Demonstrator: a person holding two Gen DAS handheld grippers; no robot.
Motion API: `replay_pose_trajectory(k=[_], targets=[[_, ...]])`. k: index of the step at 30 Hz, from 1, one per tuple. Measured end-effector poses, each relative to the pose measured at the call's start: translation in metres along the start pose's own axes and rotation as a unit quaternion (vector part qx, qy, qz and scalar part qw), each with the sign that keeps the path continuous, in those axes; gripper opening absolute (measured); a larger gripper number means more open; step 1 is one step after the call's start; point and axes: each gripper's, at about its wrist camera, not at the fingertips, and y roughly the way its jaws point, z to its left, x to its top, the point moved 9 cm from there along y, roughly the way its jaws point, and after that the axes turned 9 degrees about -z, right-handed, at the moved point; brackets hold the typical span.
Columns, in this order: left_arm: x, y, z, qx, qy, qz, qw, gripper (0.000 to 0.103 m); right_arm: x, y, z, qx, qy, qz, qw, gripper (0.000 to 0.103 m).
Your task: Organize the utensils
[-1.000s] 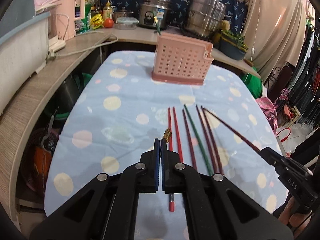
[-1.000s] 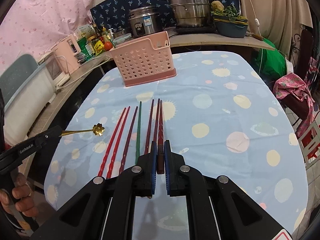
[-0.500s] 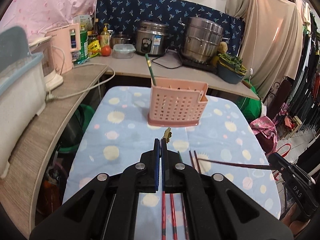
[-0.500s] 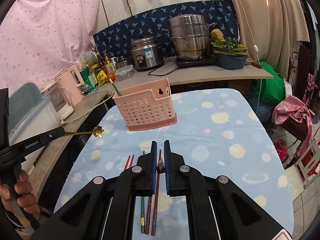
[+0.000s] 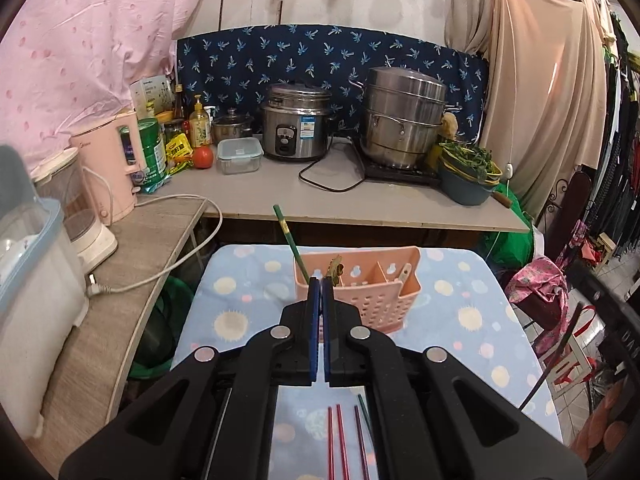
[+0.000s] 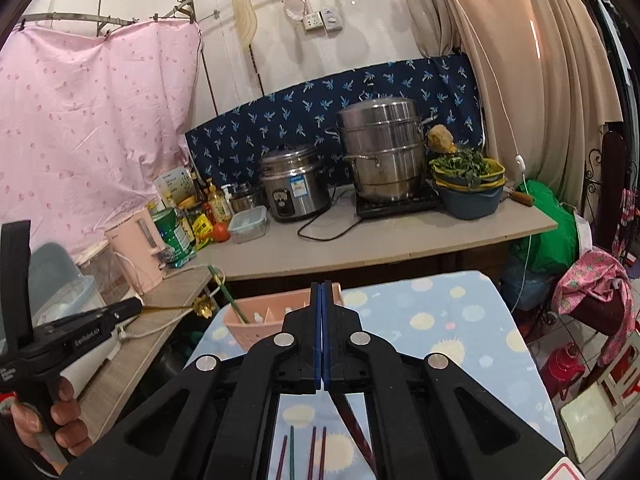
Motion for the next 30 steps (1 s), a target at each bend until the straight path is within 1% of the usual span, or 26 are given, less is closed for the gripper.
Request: replay_pose_trajectory(k=[3, 5, 7, 10, 11, 12, 13, 14, 15, 19, 21, 24, 27, 30], targets=[[0.008, 0.016, 0.001, 0.001, 0.007, 0.005, 1.0, 0.001, 0.026, 0.017, 0.007, 0.005, -0.004, -0.018, 1.0, 0.001], [0.011, 0.03, 0.004, 0.003, 0.013, 0.013, 0.9998, 0.001, 0.034, 0.027, 0.011, 0.005, -0.008, -0.023, 1.0, 0.001], [0.01, 0.047, 0.011, 0.011, 0.013, 0.027, 0.9995, 0.001, 0.037, 0.032, 0.01, 0.006, -0.002, -0.023, 1.0, 0.001], [0.005, 0.054, 0.019, 0.015, 0.004, 0.034, 0.9993, 0.001, 0.025, 0.028, 0.002, 0.002, 0.002, -0.013, 1.0, 0.001], [0.004, 0.051, 0.021, 0.013, -0.001, 0.032, 0.9994, 0.001, 0.016, 0.027, -0.002, -0.002, -0.003, -0.002, 1.0, 0.001], [0.001, 0.048, 0.023, 0.012, -0.004, 0.03, 0.9995, 0.001, 0.003, 0.027, -0.005, -0.003, -0.006, 0.011, 1.0, 0.008], [-0.003, 0.043, 0.026, 0.013, -0.005, 0.027, 0.9995, 0.001, -0.009, 0.027, -0.008, -0.006, -0.011, 0.028, 1.0, 0.011], [-0.006, 0.04, 0.027, 0.013, -0.005, 0.026, 0.9996, 0.001, -0.022, 0.029, -0.011, -0.01, -0.017, 0.043, 0.999, 0.018], [-0.009, 0.037, 0.029, 0.014, -0.005, 0.027, 0.9995, 0.001, -0.037, 0.03, -0.015, -0.014, -0.02, 0.058, 0.998, 0.019], [-0.033, 0.017, 0.037, 0.01, -0.017, 0.034, 0.9992, 0.001, -0.102, 0.048, -0.026, -0.014, -0.019, 0.131, 0.991, 0.019], [-0.046, 0.011, 0.041, 0.016, -0.019, 0.04, 0.9989, 0.001, -0.13, 0.058, -0.027, -0.012, -0.016, 0.16, 0.987, 0.019], [-0.073, 0.008, 0.051, 0.031, -0.022, 0.058, 0.9976, 0.001, -0.171, 0.075, -0.022, -0.005, -0.019, 0.202, 0.979, 0.019], [-0.096, 0.012, 0.061, 0.039, -0.029, 0.081, 0.9955, 0.001, -0.199, 0.091, -0.019, -0.001, -0.027, 0.228, 0.973, 0.019], [-0.116, 0.019, 0.069, 0.043, -0.035, 0.103, 0.9932, 0.001, -0.217, 0.106, -0.014, 0.002, -0.036, 0.245, 0.969, 0.019]])
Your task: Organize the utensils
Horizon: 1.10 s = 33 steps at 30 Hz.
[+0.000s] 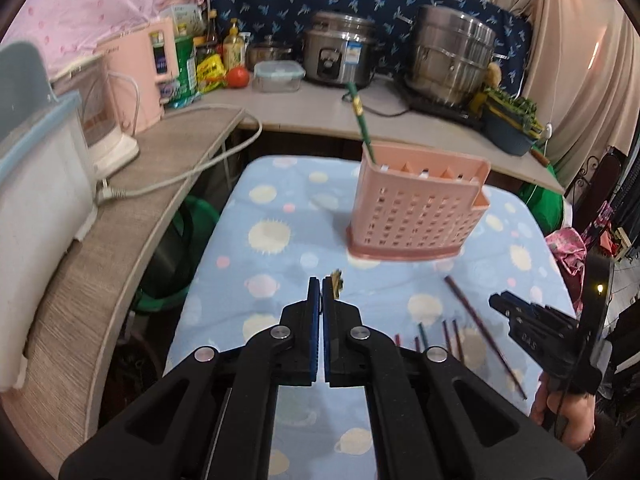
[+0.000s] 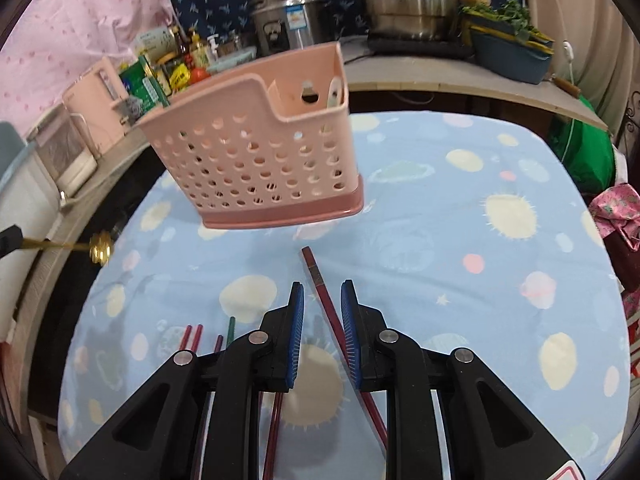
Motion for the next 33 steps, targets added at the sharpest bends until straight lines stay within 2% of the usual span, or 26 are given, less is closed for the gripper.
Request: replay_pose_trajectory(k=[7, 12, 17, 23, 33], targets=[[-0.031, 0.022, 0.005, 0.0, -0.006, 0.036, 0.9993, 0.001, -0.001, 0.043, 0.007, 0.0, -0.021, 0.025, 0.999, 0.019], [-0.038, 0.029, 0.003, -0.004, -0.004, 0.047, 0.9989, 0.001, -0.003, 0.064, 0.009, -0.005, -0.035, 0.042, 0.998, 0.019], [-0.039, 0.032, 0.001, -0.005, -0.005, 0.049, 0.9988, 0.001, -0.006, 0.067, 0.005, -0.02, -0.046, 0.044, 0.998, 0.01], [-0.041, 0.027, -0.003, -0.011, -0.007, 0.049, 0.9987, 0.001, -0.001, 0.038, -0.003, -0.019, -0.023, 0.023, 0.999, 0.007], [-0.042, 0.011, -0.016, -0.026, -0.007, 0.04, 0.9988, 0.001, 0.029, -0.064, -0.019, -0.031, 0.013, -0.065, 0.997, 0.007]])
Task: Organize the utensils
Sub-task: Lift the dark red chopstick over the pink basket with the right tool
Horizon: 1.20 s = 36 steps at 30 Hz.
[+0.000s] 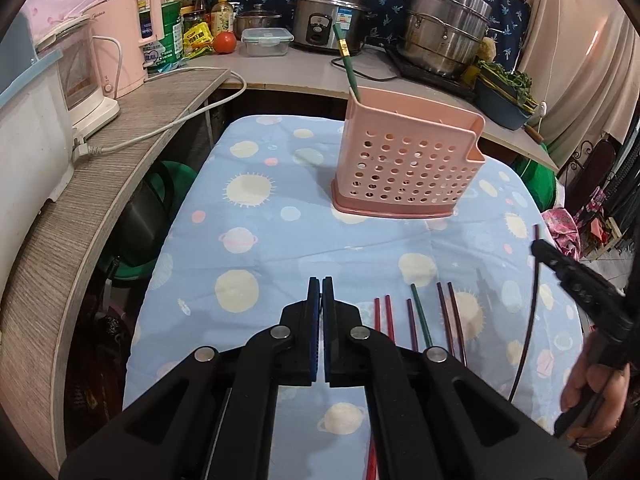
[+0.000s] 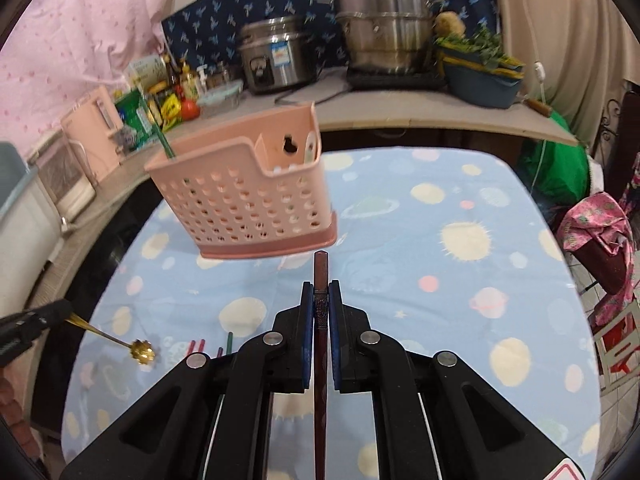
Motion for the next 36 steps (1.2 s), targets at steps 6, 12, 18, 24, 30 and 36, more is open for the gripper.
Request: replay_pose_trajectory(k=[6, 12, 18, 24, 30, 36], targets=[[0.004, -0.011, -0.011, -0.007, 0.002, -0.01, 0.9999, 0.001, 0.03, -0.055, -0.02, -0.007, 0.029, -0.057, 0.998, 0.007], [0.018, -0.025, -0.022, -0.016, 0.004, -0.026, 0.9995, 0.001, 0.056, -0.09, -0.027, -0.006, 0.043, -0.101, 0.994, 0.007], [0.05, -0.037, -0.033, -0.014, 0.017, -0.06, 0.998, 0.001, 0.094, -0.109, -0.024, 0.008, 0.048, -0.145, 0.988, 0.007], [0.103, -0.044, -0.045, -0.011, 0.03, -0.105, 0.994, 0.001, 0.141, -0.106, -0.006, 0.037, 0.055, -0.185, 0.981, 0.007], [0.149, -0.039, -0.051, -0.007, 0.038, -0.131, 0.9906, 0.001, 0.188, -0.095, 0.015, 0.064, 0.067, -0.221, 0.971, 0.007], [0.184, -0.019, -0.056, -0.005, 0.04, -0.139, 0.9895, 0.001, 0.222, -0.076, 0.034, 0.087, 0.08, -0.242, 0.963, 0.007]])
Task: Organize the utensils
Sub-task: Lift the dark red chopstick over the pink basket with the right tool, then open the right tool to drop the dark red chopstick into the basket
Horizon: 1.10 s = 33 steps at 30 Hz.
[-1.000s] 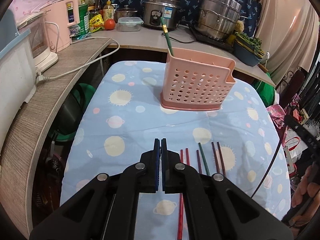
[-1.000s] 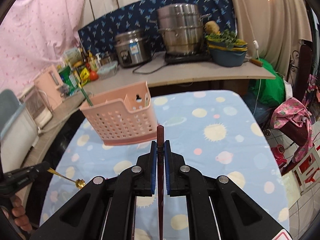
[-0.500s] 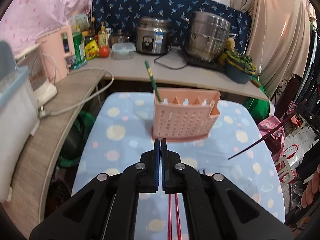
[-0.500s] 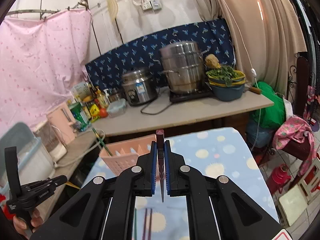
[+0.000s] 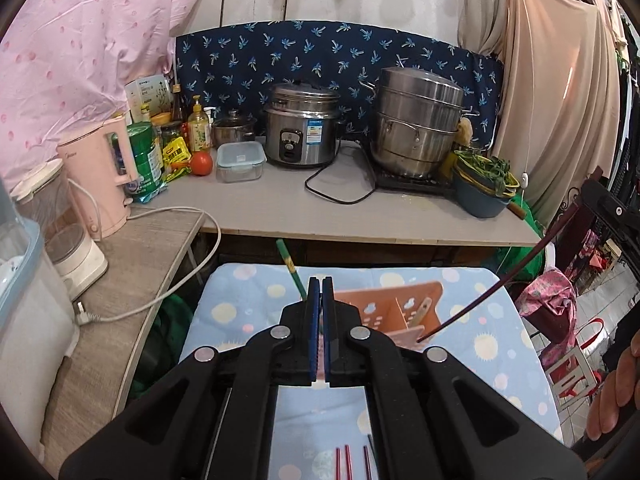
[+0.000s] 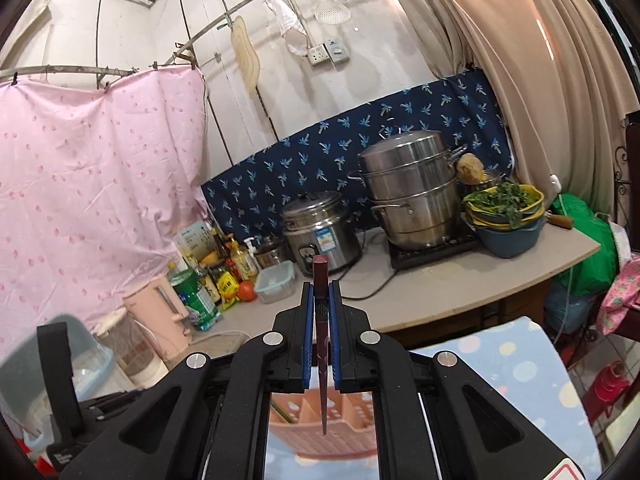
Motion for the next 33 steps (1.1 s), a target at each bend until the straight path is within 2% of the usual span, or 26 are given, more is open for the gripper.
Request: replay_pose_trajectory(k=[3, 8, 19, 21, 22, 23, 24, 25, 31, 33], targets=[[0.002, 0.02, 0.0, 0.006, 0.005, 0.011, 0.9999, 0.001, -0.003, 0.021, 0.008, 0.003, -0.005, -0.003, 1.0, 0.007], [-0.011, 0.048, 0.002, 0.008, 0.0, 0.041, 0.9991, 0.001, -0.024, 0.048, 0.007, 0.0, -0.011, 0.016, 1.0, 0.007], [-0.041, 0.084, 0.004, 0.013, -0.004, 0.073, 0.9972, 0.002, -0.084, 0.082, -0.026, -0.026, -0.015, 0.082, 0.996, 0.008], [-0.043, 0.085, 0.003, 0.015, -0.002, 0.075, 0.9971, 0.003, -0.085, 0.08, -0.029, -0.035, -0.018, 0.077, 0.996, 0.016], [-0.044, 0.085, 0.004, 0.019, -0.002, 0.075, 0.997, 0.013, -0.086, 0.078, -0.03, -0.037, -0.02, 0.076, 0.996, 0.019], [-0.044, 0.084, 0.005, 0.021, -0.004, 0.074, 0.9971, 0.02, -0.086, 0.076, -0.03, -0.038, -0.019, 0.075, 0.996, 0.027], [-0.044, 0.082, 0.006, 0.025, -0.006, 0.069, 0.9972, 0.037, -0.086, 0.073, -0.031, -0.038, -0.017, 0.073, 0.996, 0.034], [-0.043, 0.081, 0.007, 0.03, -0.007, 0.065, 0.9974, 0.046, -0.086, 0.071, -0.031, -0.039, -0.015, 0.072, 0.997, 0.036], [-0.045, 0.064, 0.008, 0.034, -0.003, 0.056, 0.9979, 0.046, -0.094, 0.045, -0.034, -0.038, -0.01, 0.082, 0.996, 0.037], [-0.047, 0.058, 0.009, 0.034, -0.005, 0.056, 0.9979, 0.047, -0.098, 0.034, -0.033, -0.04, -0.014, 0.088, 0.995, 0.041]])
